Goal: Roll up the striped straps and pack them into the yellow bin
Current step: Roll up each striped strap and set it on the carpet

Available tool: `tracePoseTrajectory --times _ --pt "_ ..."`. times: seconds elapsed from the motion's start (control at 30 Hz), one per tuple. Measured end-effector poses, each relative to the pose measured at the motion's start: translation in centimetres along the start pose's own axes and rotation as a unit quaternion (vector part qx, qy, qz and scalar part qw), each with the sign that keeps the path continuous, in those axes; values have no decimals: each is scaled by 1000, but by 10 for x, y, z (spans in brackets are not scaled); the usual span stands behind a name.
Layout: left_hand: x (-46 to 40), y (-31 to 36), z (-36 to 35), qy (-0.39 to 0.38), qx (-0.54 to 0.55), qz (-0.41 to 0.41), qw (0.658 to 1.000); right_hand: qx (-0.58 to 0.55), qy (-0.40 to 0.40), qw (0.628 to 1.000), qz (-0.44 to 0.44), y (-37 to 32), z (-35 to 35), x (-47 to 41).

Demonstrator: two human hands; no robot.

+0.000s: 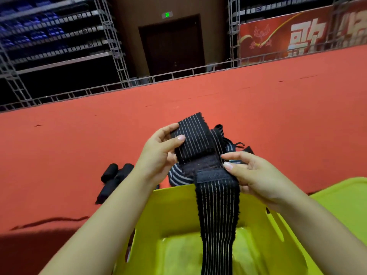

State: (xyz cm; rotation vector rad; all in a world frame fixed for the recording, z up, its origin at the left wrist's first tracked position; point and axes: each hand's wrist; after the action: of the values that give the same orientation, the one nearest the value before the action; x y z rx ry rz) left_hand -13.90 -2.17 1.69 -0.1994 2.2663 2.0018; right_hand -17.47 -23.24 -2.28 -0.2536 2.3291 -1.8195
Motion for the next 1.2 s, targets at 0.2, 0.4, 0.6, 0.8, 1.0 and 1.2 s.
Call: tracePoseTrajectory --times 0.2,0.4,0.6,0.8,1.0,1.2 --pt "56 -11 -26 17 37 -5 999 -41 37 998 22 21 -10 43" --pt "82 -17 -26 72 -52 -25 996 -25 36 997 61 9 -6 57" --pt "91 2 -9 -2 -254 -136 958 79 -59 993 58 -9 -9 62" --pt "90 11 -17 -238 -303 -79 920 99 -189 976 41 -18 -13 60" --pt "84 -6 -16 -271 -230 -27 934 114 -169 979 27 -16 1 57" --pt "82 -13 -23 -319 -212 -15 924 138 -177 974 20 -15 5 55"
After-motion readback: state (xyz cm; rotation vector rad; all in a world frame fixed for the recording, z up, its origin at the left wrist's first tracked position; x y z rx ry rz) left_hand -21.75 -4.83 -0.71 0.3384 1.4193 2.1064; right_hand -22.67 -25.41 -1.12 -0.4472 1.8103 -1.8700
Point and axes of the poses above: each hand's wrist, its own x-axis away from the middle knuckle, its own z-axis out of the back of the hand, y = z × x, and after that the axes turned 8 degrees about -x, right-handed
